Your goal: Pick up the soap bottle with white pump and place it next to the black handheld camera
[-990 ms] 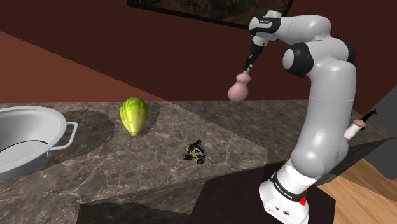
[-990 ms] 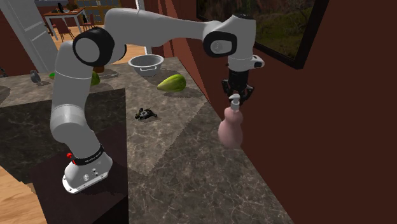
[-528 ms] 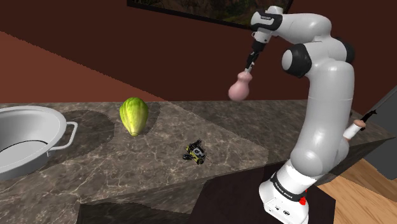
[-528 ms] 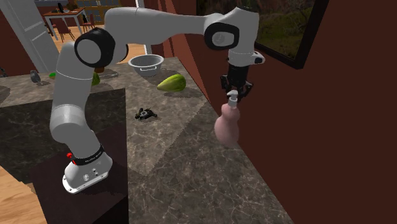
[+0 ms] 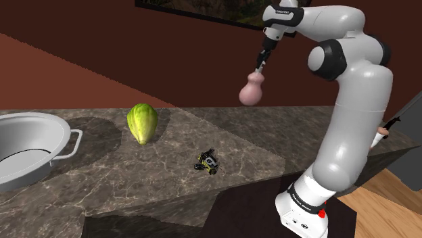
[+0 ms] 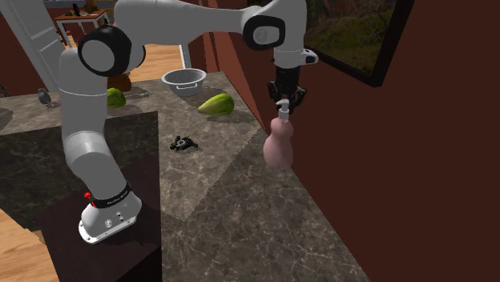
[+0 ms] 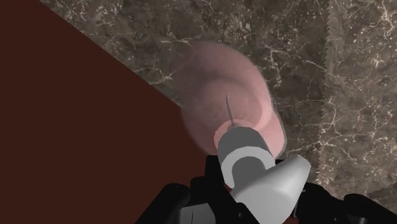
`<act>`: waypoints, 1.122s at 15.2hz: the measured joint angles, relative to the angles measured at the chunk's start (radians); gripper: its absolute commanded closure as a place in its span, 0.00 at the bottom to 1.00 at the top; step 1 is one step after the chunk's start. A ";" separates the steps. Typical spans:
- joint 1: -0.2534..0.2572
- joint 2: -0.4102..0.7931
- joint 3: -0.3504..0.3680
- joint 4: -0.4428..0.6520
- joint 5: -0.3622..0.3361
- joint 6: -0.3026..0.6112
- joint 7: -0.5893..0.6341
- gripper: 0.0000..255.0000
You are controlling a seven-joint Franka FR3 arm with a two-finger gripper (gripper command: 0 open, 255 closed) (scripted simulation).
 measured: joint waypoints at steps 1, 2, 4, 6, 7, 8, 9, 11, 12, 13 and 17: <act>0.025 -0.021 0.003 -0.026 -0.013 0.015 0.023 1.00; 0.049 -0.049 0.005 -0.053 -0.029 0.023 0.045 1.00; 0.102 -0.109 0.014 -0.130 -0.065 0.054 0.097 1.00; 0.146 -0.152 0.026 -0.184 -0.095 0.075 0.150 1.00; 0.162 -0.166 0.033 -0.203 -0.104 0.085 0.171 1.00; 0.182 -0.179 0.042 -0.220 -0.115 0.093 0.200 1.00; 0.200 -0.192 0.051 -0.232 -0.125 0.094 0.227 1.00; 0.234 -0.223 0.068 -0.267 -0.147 0.106 0.279 1.00; 0.251 -0.234 0.079 -0.275 -0.156 0.106 0.308 1.00; 0.265 -0.247 0.088 -0.289 -0.165 0.110 0.333 1.00; 0.322 -0.262 0.130 -0.314 -0.184 0.124 0.434 1.00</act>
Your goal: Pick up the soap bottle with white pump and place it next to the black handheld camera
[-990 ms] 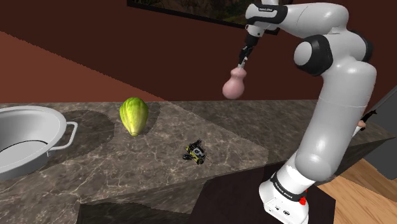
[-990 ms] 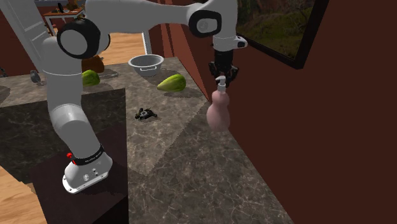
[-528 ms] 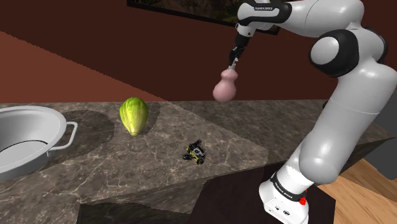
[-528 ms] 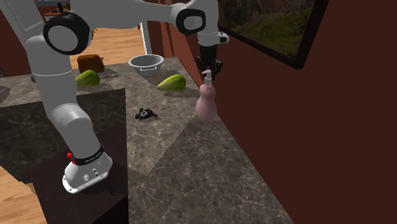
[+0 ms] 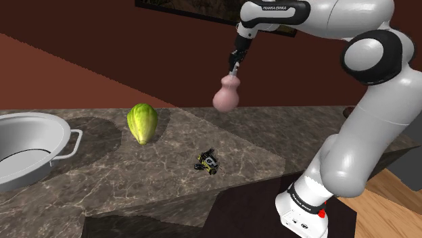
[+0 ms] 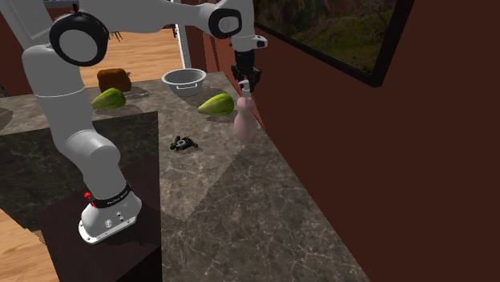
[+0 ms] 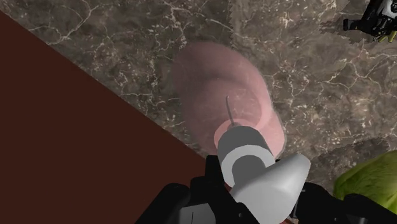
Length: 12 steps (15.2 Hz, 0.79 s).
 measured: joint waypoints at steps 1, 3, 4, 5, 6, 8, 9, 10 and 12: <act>0.014 -0.007 0.010 -0.002 -0.007 -0.004 0.025 1.00; 0.042 -0.029 0.031 -0.021 -0.021 -0.002 0.077 1.00; 0.053 -0.028 0.041 -0.023 -0.024 0.001 0.099 1.00; 0.065 -0.030 0.051 -0.023 -0.027 -0.001 0.121 1.00; 0.077 -0.028 0.061 -0.020 -0.029 -0.002 0.144 1.00; 0.103 -0.033 0.083 -0.027 -0.036 0.001 0.193 1.00; 0.116 -0.026 0.095 -0.016 -0.037 -0.004 0.218 1.00; 0.128 -0.019 0.106 -0.007 -0.037 -0.005 0.242 1.00; 0.150 -0.008 0.124 0.003 -0.039 -0.005 0.283 1.00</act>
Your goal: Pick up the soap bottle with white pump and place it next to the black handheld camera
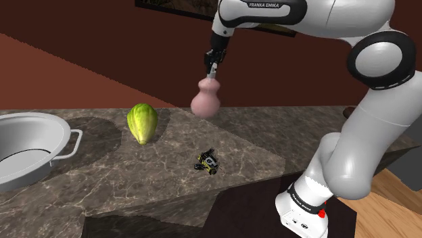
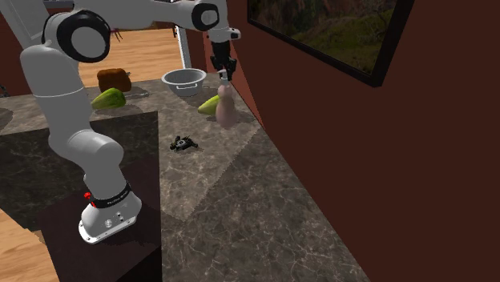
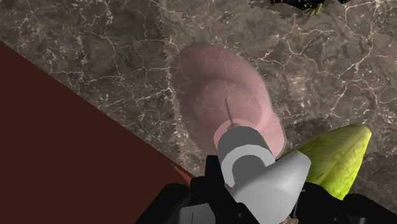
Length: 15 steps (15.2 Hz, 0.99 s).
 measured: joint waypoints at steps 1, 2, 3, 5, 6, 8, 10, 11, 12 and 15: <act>0.010 0.007 0.009 0.015 0.000 -0.009 0.019 1.00; 0.021 0.016 0.018 0.027 0.000 -0.013 0.040 1.00; 0.034 0.018 0.028 0.026 -0.002 -0.009 0.063 1.00; 0.063 0.042 0.051 0.062 -0.003 -0.023 0.115 1.00; 0.070 0.057 0.058 0.075 0.000 -0.021 0.129 1.00; 0.074 0.063 0.061 0.054 0.000 0.005 0.137 1.00; 0.075 0.064 0.062 0.030 0.000 0.031 0.139 1.00; 0.075 0.068 0.062 0.020 0.001 0.044 0.140 1.00; 0.075 0.066 0.062 0.006 0.001 0.056 0.139 1.00; 0.076 0.069 0.063 -0.033 0.001 0.098 0.141 1.00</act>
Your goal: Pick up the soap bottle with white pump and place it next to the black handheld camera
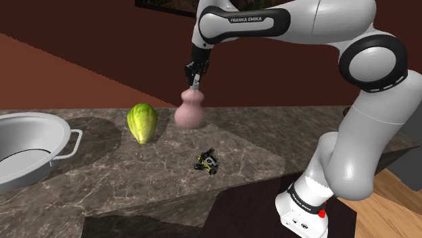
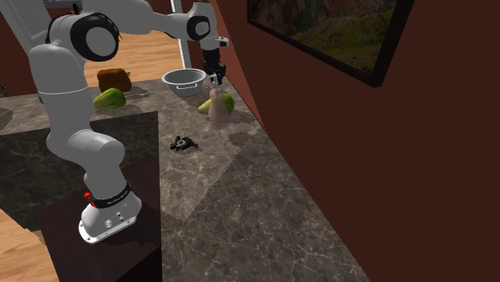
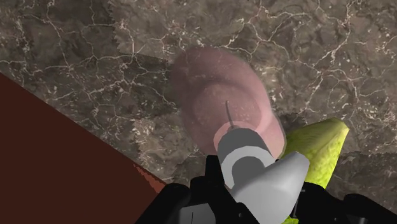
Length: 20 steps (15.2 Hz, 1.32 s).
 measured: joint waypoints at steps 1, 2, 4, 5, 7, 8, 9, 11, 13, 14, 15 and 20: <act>-0.001 0.002 0.000 -0.012 0.001 0.014 -0.001 1.00; -0.001 0.004 0.000 -0.023 0.001 0.027 -0.002 1.00; -0.001 0.010 0.000 -0.040 0.003 0.050 -0.002 1.00; -0.001 0.012 0.001 -0.051 0.004 0.063 -0.002 1.00; 0.000 0.018 0.001 -0.070 0.005 0.087 -0.002 1.00; -0.001 0.017 0.001 -0.084 0.006 0.101 -0.003 1.00; -0.001 0.021 0.002 -0.088 0.007 0.109 -0.003 1.00; -0.001 0.023 0.001 -0.093 0.007 0.115 -0.003 1.00; -0.001 0.024 0.001 -0.093 0.008 0.117 -0.004 1.00; -0.001 0.024 0.001 -0.094 0.008 0.117 -0.004 1.00; -0.001 0.024 0.001 -0.094 0.008 0.117 -0.004 1.00; -0.001 0.024 0.001 -0.092 0.008 0.118 -0.004 0.00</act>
